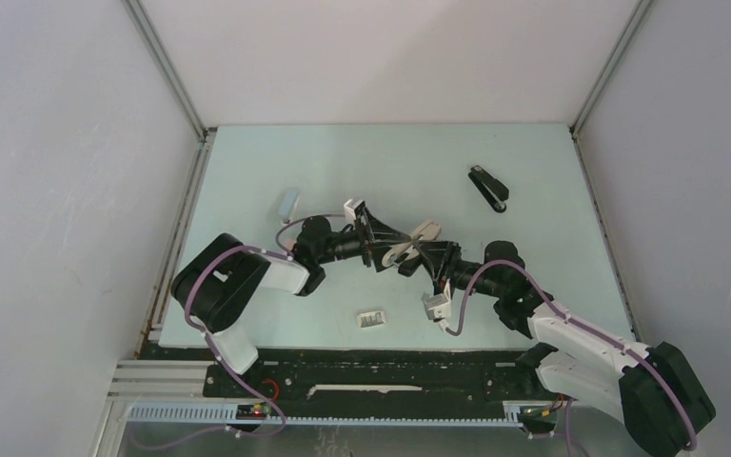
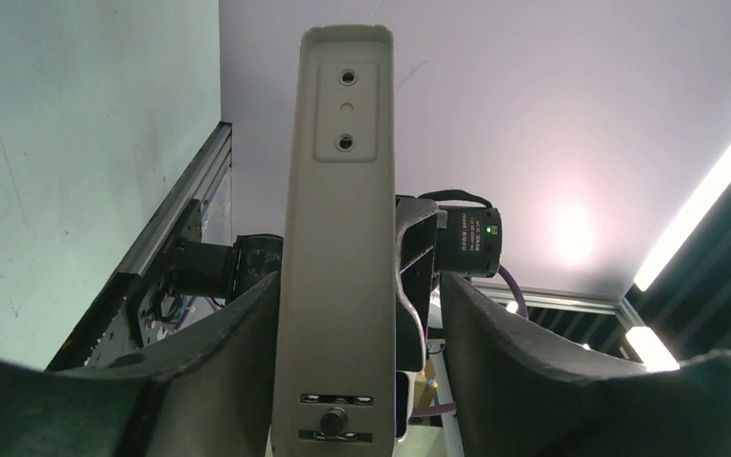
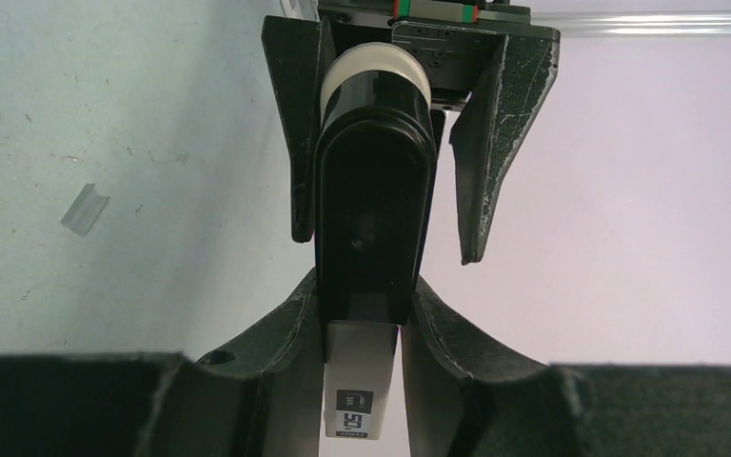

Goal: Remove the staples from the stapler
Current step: Unload the staple at the center of the board.

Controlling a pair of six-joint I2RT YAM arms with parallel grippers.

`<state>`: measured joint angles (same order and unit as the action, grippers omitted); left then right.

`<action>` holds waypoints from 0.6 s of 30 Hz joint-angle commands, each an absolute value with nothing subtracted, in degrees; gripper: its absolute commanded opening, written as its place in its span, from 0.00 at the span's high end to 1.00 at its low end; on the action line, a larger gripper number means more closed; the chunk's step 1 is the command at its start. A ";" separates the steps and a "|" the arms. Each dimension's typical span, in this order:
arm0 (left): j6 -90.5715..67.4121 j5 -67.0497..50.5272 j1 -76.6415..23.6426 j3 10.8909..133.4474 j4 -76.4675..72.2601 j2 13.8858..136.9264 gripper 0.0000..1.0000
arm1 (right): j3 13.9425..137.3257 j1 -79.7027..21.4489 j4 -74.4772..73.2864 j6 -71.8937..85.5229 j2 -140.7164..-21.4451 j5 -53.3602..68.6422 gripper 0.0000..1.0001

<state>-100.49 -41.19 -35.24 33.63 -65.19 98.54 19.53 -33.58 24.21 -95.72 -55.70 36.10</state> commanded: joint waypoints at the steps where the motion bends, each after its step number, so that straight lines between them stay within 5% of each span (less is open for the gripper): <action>1: -100.82 -41.51 -35.48 32.65 -68.59 96.73 0.39 | 22.06 -34.19 28.16 -97.11 -55.16 36.09 1.00; 9: -106.45 -41.15 -35.48 32.56 -79.02 100.83 0.88 | 22.01 -34.19 26.78 -96.79 -54.54 36.78 1.00; 12: -106.25 -40.80 -35.46 32.74 -80.23 101.30 0.95 | 22.05 -34.19 26.19 -96.24 -54.40 36.87 0.98; 14: -105.32 -40.57 -35.42 33.05 -80.21 100.96 0.96 | 22.06 -34.19 25.73 -95.10 -54.26 36.73 0.83; 18: -102.60 -39.62 -34.43 33.71 -79.73 99.58 0.98 | 22.06 -34.19 24.00 -91.50 -53.04 35.44 0.20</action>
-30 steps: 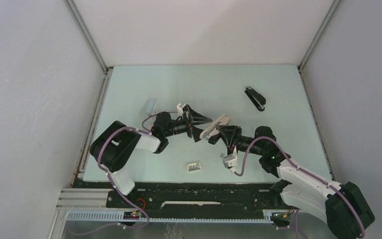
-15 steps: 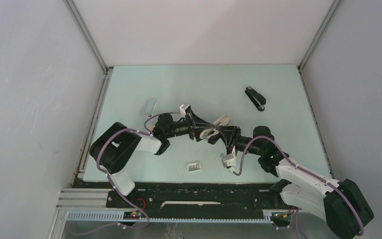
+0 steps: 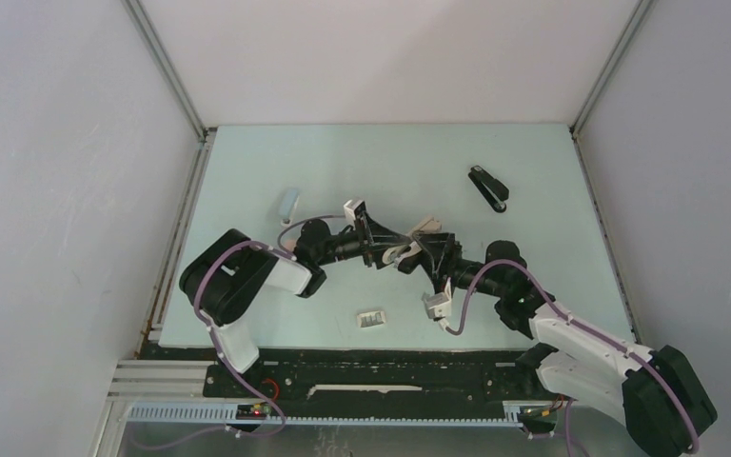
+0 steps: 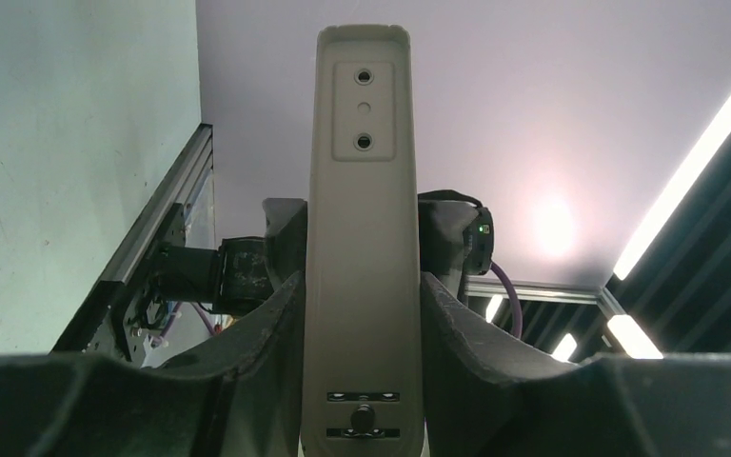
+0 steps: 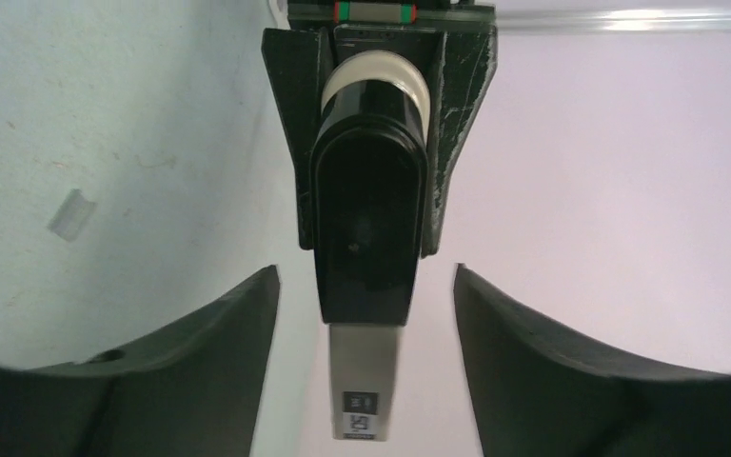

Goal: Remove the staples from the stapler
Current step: Unload the staple at the center of the board.

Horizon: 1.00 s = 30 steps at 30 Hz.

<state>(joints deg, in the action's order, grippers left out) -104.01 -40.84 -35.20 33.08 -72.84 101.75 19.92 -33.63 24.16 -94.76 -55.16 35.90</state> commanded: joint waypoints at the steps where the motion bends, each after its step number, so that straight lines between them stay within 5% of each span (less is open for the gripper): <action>1: -101.74 -39.31 -33.90 33.80 -79.56 99.24 0.99 | 22.06 -34.19 23.47 -90.39 -52.63 35.16 0.12; 4: -99.47 -38.79 -32.61 34.29 -78.30 99.00 0.99 | 22.05 -34.19 22.90 -86.33 -50.81 34.34 0.01; 17: -87.55 -35.15 -28.89 34.36 -71.33 94.45 1.00 | 27.72 -33.35 -4.28 -80.25 -43.36 30.33 0.00; 30: -60.93 -25.63 -27.88 30.09 -50.55 78.47 1.00 | 43.75 -24.19 -23.98 -49.20 -45.57 47.20 0.00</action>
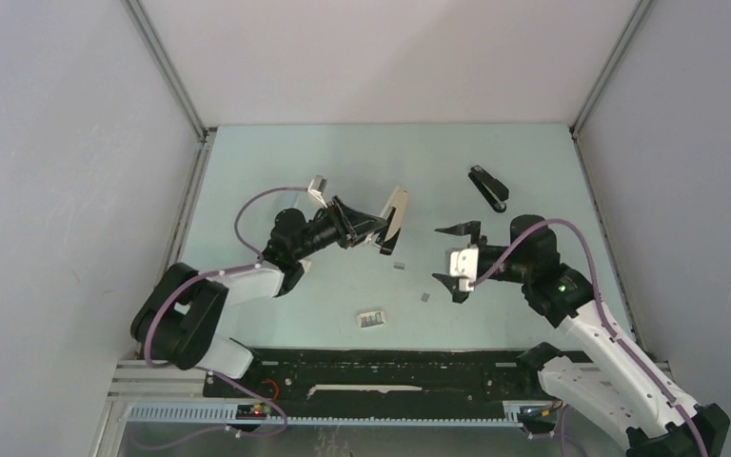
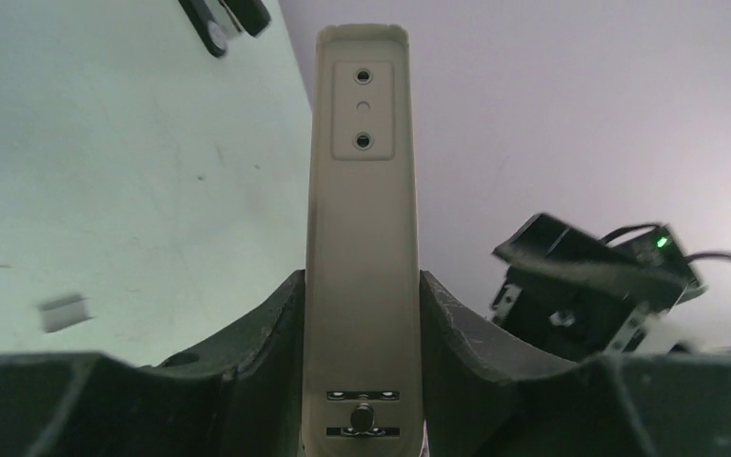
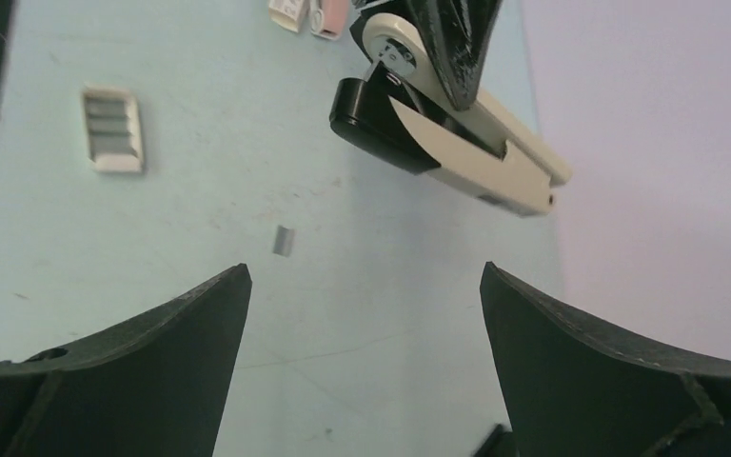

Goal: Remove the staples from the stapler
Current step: Unload the staple at the center of the board.

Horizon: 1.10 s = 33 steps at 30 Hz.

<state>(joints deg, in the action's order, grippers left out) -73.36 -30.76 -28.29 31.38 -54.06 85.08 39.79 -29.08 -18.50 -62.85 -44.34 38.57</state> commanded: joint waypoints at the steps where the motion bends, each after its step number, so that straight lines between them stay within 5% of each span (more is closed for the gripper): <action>1: -58.63 -24.41 -27.86 29.61 -49.28 77.20 1.00 | 44.37 -21.94 -24.10 -46.46 -46.19 50.24 0.00; 10: -46.30 -18.72 -27.99 28.48 -47.78 72.94 1.00 | 48.38 -11.71 -18.14 -19.71 -60.49 70.08 0.00; 23: -39.20 -11.52 -31.25 27.63 -47.99 67.01 1.00 | 47.85 -17.52 10.38 12.40 -72.75 65.52 0.02; 33: -41.21 -12.67 -34.16 27.90 -51.25 66.23 1.00 | 47.58 -21.00 25.51 21.49 -79.27 64.77 0.03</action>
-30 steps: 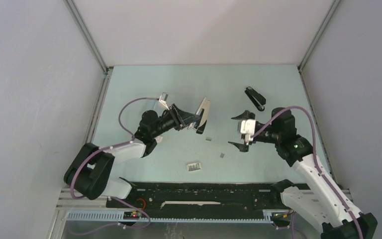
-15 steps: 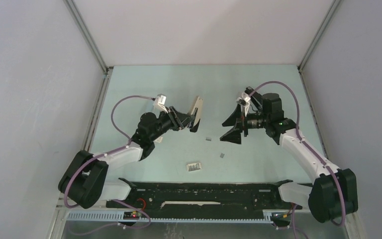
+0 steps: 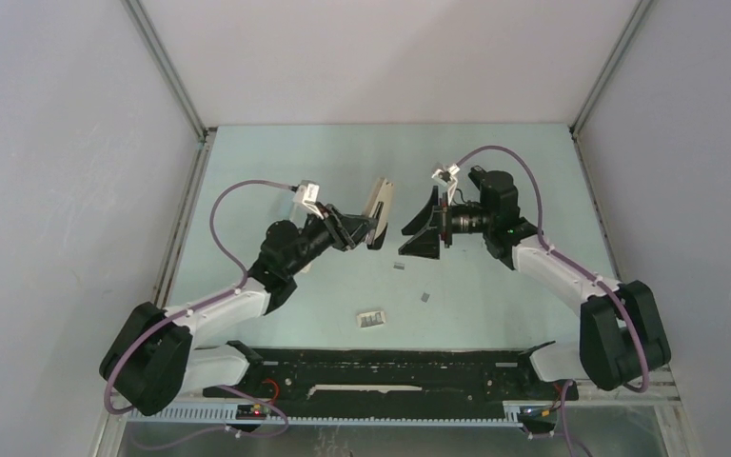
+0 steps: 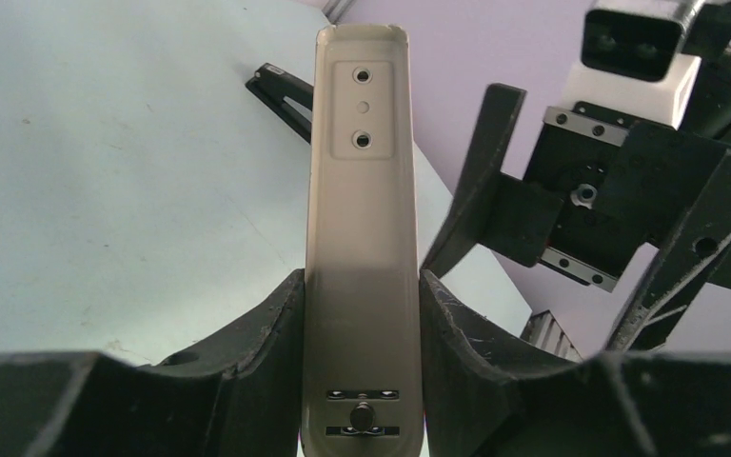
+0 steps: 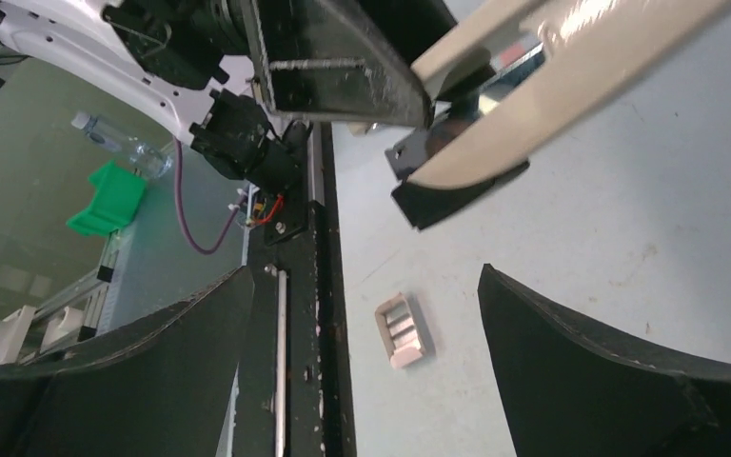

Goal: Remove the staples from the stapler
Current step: Unload the staple at the center of the board.

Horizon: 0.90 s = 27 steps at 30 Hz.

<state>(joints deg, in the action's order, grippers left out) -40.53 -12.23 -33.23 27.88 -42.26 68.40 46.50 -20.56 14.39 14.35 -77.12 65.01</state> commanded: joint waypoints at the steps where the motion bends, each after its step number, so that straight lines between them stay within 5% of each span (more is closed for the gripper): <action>1: -41.75 -13.13 -34.25 27.75 -52.07 66.17 1.00 | 47.63 -20.69 27.25 22.86 -80.08 64.86 0.03; 13: -50.31 -19.23 -34.45 27.33 -63.15 68.47 1.00 | 47.61 -22.89 36.90 28.45 -82.80 66.10 0.06; 27: -51.57 -21.59 -34.79 28.51 -65.91 70.86 1.00 | 47.63 -23.94 52.81 41.94 -85.23 69.96 0.32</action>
